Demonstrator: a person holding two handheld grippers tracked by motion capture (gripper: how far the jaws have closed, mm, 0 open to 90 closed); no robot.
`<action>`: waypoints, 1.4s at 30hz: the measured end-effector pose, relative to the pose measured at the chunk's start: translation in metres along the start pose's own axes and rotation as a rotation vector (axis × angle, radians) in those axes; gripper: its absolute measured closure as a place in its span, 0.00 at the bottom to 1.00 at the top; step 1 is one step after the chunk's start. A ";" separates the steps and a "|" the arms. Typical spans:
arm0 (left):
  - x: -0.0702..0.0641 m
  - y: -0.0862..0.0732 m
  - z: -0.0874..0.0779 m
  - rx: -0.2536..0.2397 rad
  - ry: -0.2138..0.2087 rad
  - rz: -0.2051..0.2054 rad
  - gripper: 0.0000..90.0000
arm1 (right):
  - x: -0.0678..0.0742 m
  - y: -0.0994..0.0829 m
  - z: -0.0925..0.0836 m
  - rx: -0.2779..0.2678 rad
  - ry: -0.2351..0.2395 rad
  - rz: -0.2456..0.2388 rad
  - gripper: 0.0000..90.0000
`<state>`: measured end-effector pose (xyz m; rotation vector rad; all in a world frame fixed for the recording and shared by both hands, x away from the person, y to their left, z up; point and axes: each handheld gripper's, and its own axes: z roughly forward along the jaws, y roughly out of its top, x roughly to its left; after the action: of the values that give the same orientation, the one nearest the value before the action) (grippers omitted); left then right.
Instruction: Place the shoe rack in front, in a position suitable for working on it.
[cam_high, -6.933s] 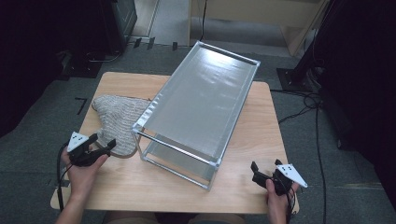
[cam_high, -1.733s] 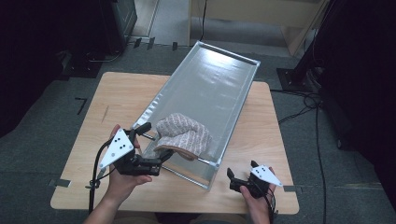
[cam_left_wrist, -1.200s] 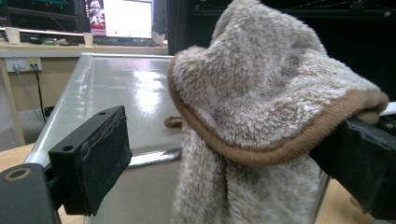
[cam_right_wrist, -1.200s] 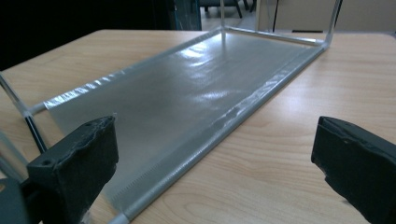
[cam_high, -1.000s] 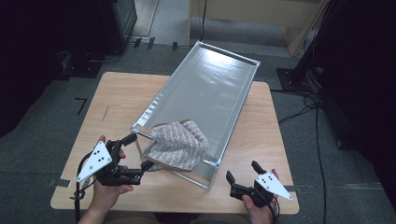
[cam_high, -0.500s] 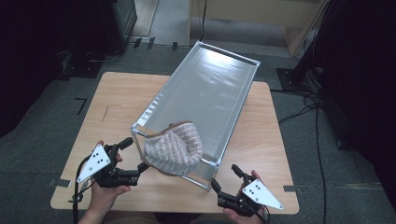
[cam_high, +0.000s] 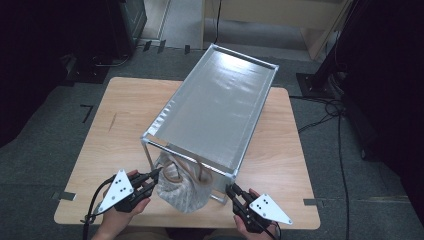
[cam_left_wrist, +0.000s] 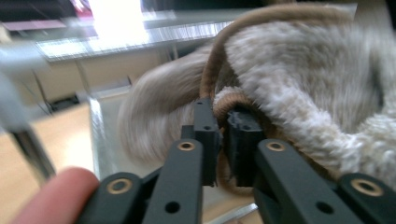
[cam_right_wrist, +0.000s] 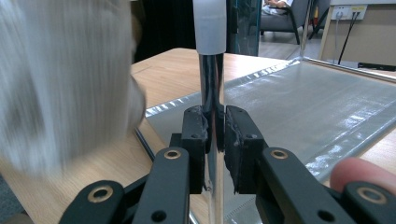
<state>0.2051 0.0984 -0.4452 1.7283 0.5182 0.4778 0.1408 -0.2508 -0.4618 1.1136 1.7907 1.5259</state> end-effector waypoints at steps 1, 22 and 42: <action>0.002 -0.004 0.004 0.034 -0.009 -0.022 0.96 | 0.000 0.000 0.000 0.000 0.001 0.001 0.88; 0.042 -0.018 -0.022 -0.077 0.114 -0.177 0.33 | -0.008 -0.001 -0.003 -0.002 -0.033 -0.003 0.90; 0.061 -0.029 0.010 0.088 0.196 -0.227 0.89 | -0.005 -0.005 -0.005 -0.017 -0.075 0.002 0.90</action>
<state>0.2582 0.1311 -0.4736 1.6893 0.8768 0.4688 0.1380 -0.2575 -0.4665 1.1490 1.7245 1.4783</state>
